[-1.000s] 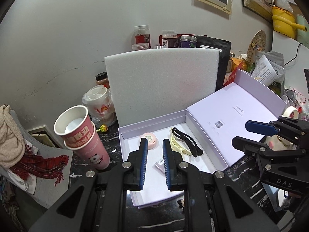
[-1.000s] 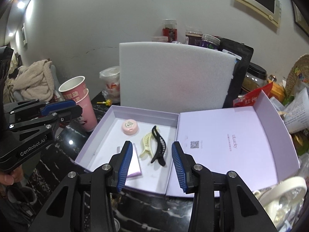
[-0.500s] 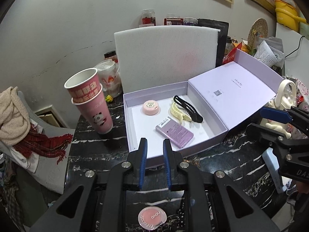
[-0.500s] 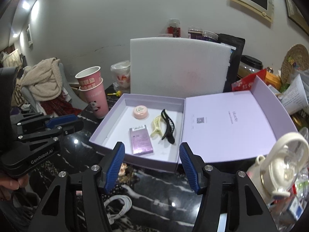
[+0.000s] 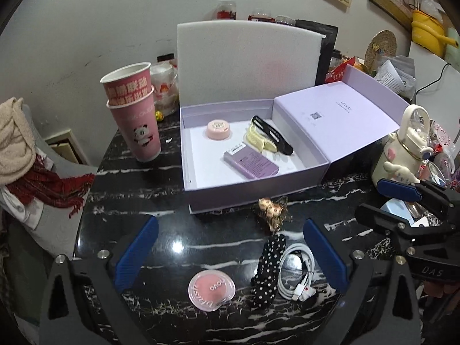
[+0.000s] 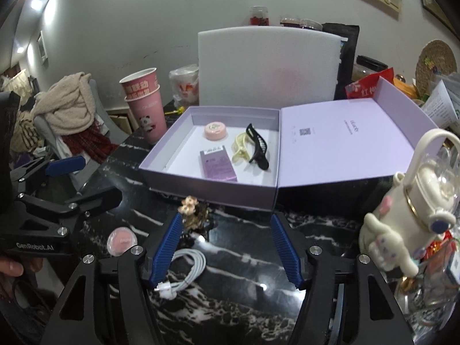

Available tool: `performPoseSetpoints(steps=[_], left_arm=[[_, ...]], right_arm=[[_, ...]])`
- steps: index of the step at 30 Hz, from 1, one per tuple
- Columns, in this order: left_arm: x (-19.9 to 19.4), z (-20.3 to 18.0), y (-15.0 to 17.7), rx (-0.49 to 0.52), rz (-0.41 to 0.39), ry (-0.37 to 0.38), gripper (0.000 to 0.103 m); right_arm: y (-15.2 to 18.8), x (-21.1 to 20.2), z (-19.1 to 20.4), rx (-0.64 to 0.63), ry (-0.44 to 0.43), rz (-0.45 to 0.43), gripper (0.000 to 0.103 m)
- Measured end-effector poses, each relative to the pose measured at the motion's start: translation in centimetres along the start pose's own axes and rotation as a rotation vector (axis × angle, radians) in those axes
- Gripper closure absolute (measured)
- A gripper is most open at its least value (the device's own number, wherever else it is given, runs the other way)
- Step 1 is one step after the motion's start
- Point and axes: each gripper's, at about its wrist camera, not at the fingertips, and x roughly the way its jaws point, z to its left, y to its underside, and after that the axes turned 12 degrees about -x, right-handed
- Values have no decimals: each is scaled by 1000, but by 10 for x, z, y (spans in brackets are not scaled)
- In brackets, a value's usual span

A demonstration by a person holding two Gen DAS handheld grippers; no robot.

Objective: Organize rigid objects
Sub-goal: 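Withdraw both tools from the box back over the table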

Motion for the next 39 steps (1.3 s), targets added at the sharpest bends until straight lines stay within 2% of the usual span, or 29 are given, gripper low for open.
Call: performPoseSetpoints(steps=[7, 19, 24, 36, 39], left_arm=[[9, 16, 17, -38, 47, -13, 0], [18, 43, 39, -116, 64, -37, 0], [29, 55, 44, -168, 114, -27, 0], [48, 52, 57, -128, 152, -31, 0], [51, 49, 59, -110, 149, -52, 0]], right_arm=[[14, 14, 10, 11, -39, 38, 38], [32, 36, 29, 15, -101, 70, 27], [40, 46, 36, 6, -116, 92, 24], [58, 64, 51, -27, -144, 137, 19], [61, 70, 53, -25, -138, 148, 17]])
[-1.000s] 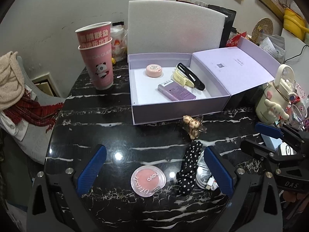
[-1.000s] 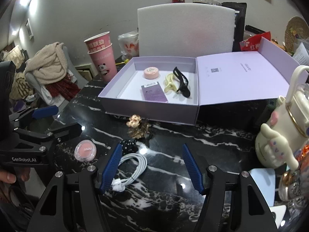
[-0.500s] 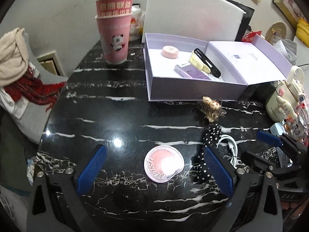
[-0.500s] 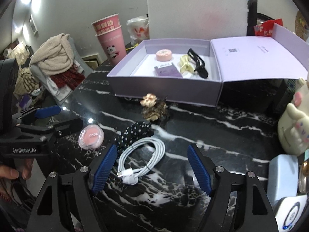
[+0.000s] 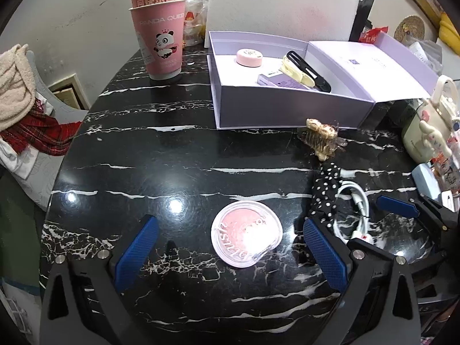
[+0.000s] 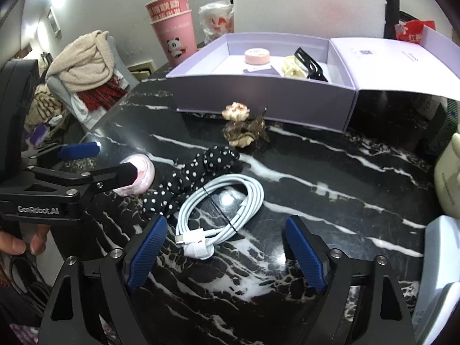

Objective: Organize rigid objects
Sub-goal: 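Withdraw both tools from the box back over the table, then grasp the pink blush compact with the left tool while right tool grasps white cable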

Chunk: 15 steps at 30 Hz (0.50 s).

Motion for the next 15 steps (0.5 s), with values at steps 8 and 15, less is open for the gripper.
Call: performPoseSetpoints(steps=[8, 15], left_arm=[[13, 1, 5, 14, 27, -44, 0], [20, 1, 11, 13, 28, -66, 0]], right_arm=[[-4, 12, 14, -87, 74, -1, 14], [-5, 14, 20, -140, 109, -10, 21]])
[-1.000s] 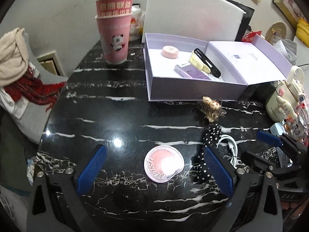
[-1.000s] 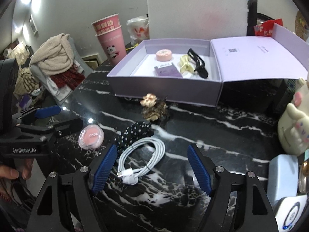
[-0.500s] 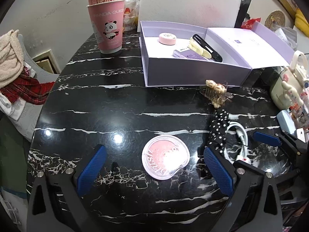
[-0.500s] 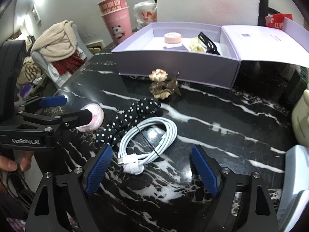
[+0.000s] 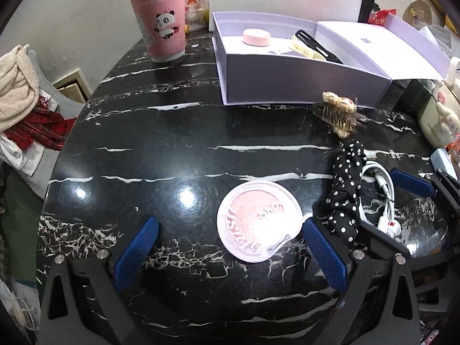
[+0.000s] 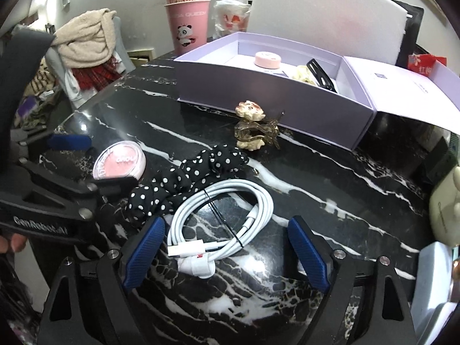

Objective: Organize rigid objects
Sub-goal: 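Grasp the pink blush compact with the left tool while right tool grasps white cable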

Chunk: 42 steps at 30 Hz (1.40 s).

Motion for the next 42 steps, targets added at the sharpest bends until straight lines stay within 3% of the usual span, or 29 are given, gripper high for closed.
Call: performPoseSetpoints(steps=[2, 12, 13, 15, 17, 18, 26, 28, 32, 34, 37, 42], left_arm=[[0, 0, 2, -4, -14, 1, 0], [-1, -2, 3, -16, -34, -5, 0], [-1, -2, 4, -13, -37, -2, 2], [-5, -6, 7, 4, -55, 11, 14], [-11, -11, 8, 23, -56, 26, 42], [-12, -14, 8, 31, -53, 30, 47], [-12, -17, 6, 34, -49, 36, 48], [-13, -18, 7, 32, -49, 35, 48], [-14, -19, 9, 30, -52, 32, 48], [-14, -19, 8, 30, -52, 32, 48], [-14, -19, 8, 31, -50, 31, 48], [-15, -22, 10, 34, -35, 53, 48]], right_arm=[[-1, -1, -1, 2, 4, -5, 30], [2, -4, -5, 9, 12, -19, 41], [2, -4, -6, 13, 15, -21, 45], [3, -5, -8, 21, 18, -23, 51], [3, -6, -10, 19, 16, -24, 53], [4, -6, -10, 19, 15, -26, 53], [6, -7, -16, 52, -3, -38, 51], [4, -5, -18, 58, 0, -32, 42], [0, -2, -16, 50, 7, -27, 36], [-3, 1, -14, 42, 24, -18, 36], [-6, 2, -14, 40, 26, -22, 49], [-3, -1, -18, 63, -7, -36, 50]])
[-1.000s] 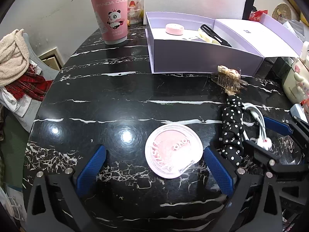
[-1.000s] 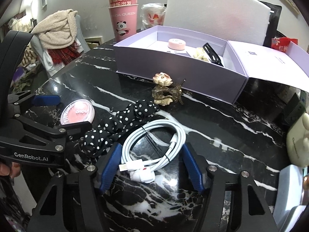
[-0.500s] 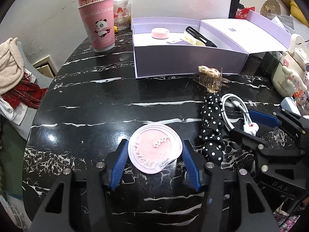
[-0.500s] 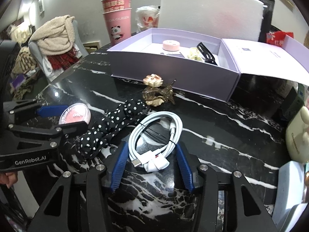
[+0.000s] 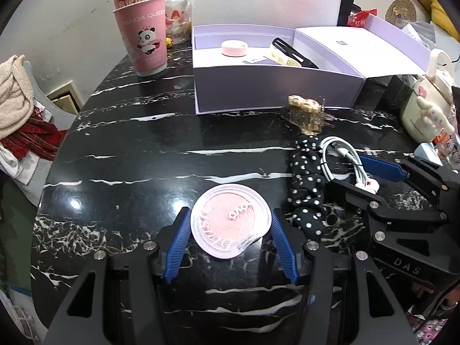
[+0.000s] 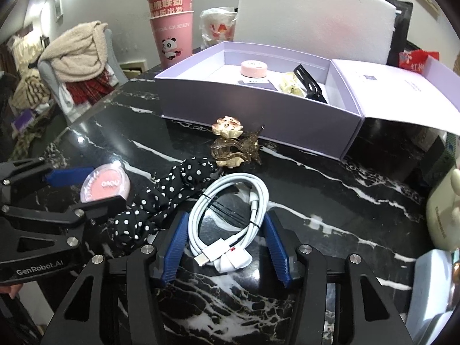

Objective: Organize rigid objects
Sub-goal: 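Grasp the pink blush compact with the left tool while right tool grasps white cable, then lift and carry the blush compact and white cable with both tools toward the box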

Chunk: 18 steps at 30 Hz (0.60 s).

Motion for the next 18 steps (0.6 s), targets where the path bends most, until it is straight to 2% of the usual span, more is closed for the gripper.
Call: performPoseSetpoints(steps=[18], left_arm=[[-29, -11, -8, -2, -76, 35, 48]], right_arm=[[11, -38, -23, 87, -15, -70, 50]])
